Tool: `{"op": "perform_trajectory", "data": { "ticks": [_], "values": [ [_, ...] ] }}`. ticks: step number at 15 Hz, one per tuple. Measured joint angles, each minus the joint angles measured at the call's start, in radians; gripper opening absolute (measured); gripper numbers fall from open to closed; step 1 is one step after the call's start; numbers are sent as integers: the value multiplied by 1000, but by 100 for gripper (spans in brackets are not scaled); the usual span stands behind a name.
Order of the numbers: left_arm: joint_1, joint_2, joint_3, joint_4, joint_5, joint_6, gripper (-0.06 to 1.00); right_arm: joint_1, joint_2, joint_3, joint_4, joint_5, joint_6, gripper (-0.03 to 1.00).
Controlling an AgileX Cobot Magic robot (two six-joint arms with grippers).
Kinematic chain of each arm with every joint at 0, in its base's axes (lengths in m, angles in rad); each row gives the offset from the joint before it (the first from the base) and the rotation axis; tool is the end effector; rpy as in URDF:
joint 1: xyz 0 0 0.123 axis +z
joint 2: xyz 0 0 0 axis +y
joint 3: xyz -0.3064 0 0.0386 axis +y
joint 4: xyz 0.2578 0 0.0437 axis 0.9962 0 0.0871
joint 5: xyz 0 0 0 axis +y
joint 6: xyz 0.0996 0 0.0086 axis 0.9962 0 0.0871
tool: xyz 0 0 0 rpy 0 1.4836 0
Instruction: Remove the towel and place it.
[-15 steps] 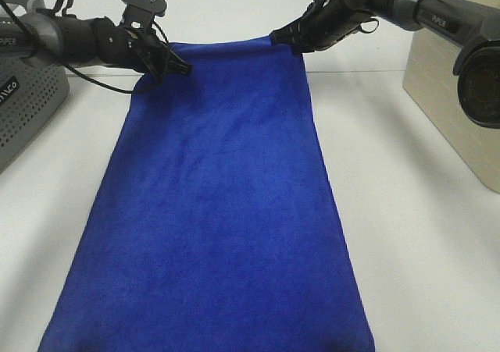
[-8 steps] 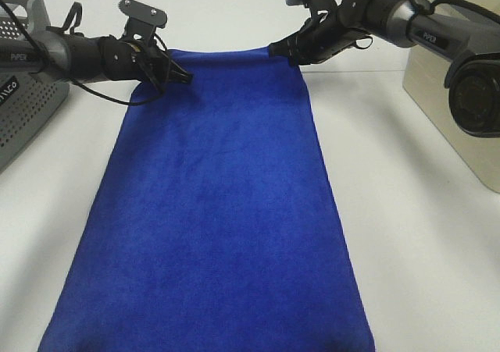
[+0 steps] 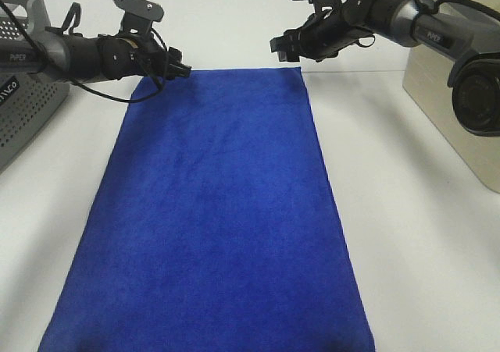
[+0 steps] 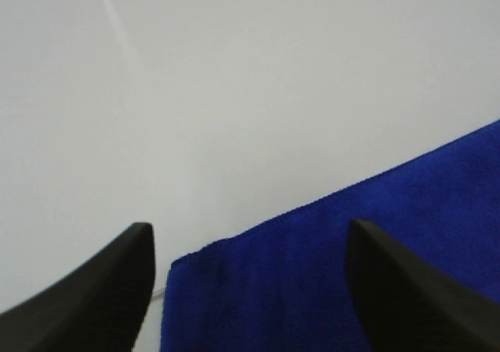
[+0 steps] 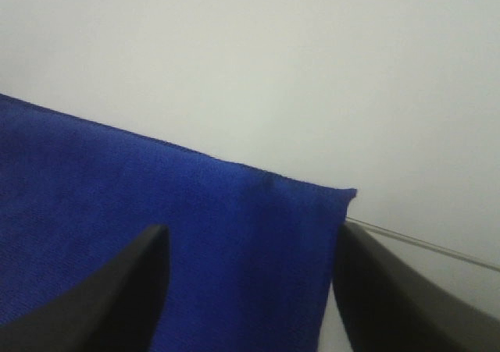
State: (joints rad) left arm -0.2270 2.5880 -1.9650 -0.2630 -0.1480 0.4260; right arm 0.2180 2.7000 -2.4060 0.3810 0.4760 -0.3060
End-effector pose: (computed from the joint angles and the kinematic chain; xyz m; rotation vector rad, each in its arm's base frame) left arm 0.5933 -0.1331 0.0980 0.3584 1.9303 -0.0025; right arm 0.6124 0.1532 0.1262 -0.2969 2.2130 0.3295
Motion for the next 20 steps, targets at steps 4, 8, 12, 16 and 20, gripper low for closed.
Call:
{"op": "perform_trajectory", "data": {
  "ticks": [4,8,12,16,20],
  "values": [
    [0,0,0,0,49,-7,73,-4,0,0,0,52,0,67],
    [1,-56,0,25,316,-7,73,-13,-50,0,-25,263,4,67],
    [1,-312,0,58,917,-122,73,-12,-243,-1,-37,690,174,74],
    [1,-507,0,146,1148,-314,73,-12,-414,-1,-39,737,220,75],
    [94,-622,-3,269,1291,-384,73,-12,-556,-3,-124,740,259,75]
  ]
}}
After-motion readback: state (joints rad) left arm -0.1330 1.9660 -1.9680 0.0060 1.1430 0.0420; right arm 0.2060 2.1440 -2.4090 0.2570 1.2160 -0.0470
